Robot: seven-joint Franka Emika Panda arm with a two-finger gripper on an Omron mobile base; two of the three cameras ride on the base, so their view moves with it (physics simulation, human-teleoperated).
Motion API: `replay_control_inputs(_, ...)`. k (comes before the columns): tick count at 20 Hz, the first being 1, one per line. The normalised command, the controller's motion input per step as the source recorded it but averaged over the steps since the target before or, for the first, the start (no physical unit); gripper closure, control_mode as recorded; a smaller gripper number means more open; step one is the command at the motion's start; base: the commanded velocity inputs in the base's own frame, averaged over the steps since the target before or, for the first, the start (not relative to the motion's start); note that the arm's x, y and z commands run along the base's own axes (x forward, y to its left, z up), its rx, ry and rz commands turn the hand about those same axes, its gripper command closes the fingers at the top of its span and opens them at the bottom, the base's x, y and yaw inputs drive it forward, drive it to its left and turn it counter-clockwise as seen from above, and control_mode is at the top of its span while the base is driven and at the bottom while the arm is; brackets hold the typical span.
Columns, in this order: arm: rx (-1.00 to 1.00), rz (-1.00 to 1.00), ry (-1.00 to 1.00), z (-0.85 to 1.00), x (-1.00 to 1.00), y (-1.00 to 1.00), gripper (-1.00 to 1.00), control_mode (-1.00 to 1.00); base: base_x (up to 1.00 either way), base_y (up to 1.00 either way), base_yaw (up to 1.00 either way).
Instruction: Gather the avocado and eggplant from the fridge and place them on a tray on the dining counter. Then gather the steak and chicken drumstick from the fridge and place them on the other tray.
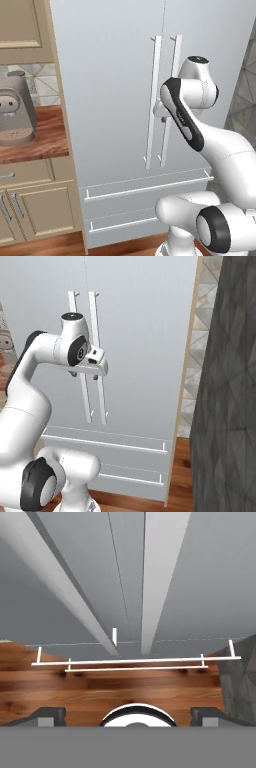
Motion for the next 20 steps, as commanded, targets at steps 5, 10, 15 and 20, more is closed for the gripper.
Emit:
replay_control_inputs(5,-0.01,0.00,-0.20,0.00,0.05,-0.17,-1.00,-1.00,0.00,0.00,0.00)
replay_control_inputs(10,-0.07,-0.03,-0.30,0.20,0.38,-0.04,-1.00,-1.00,0.00,0.00,0.00)
replay_control_inputs(15,-0.06,-0.07,-0.21,0.41,0.68,0.07,-1.00,-1.00,0.00,0.00,0.00)
replay_control_inputs(20,-0.01,-0.01,-0.13,0.49,0.51,-0.05,-1.00,-1.00,0.00,0.00,0.00)
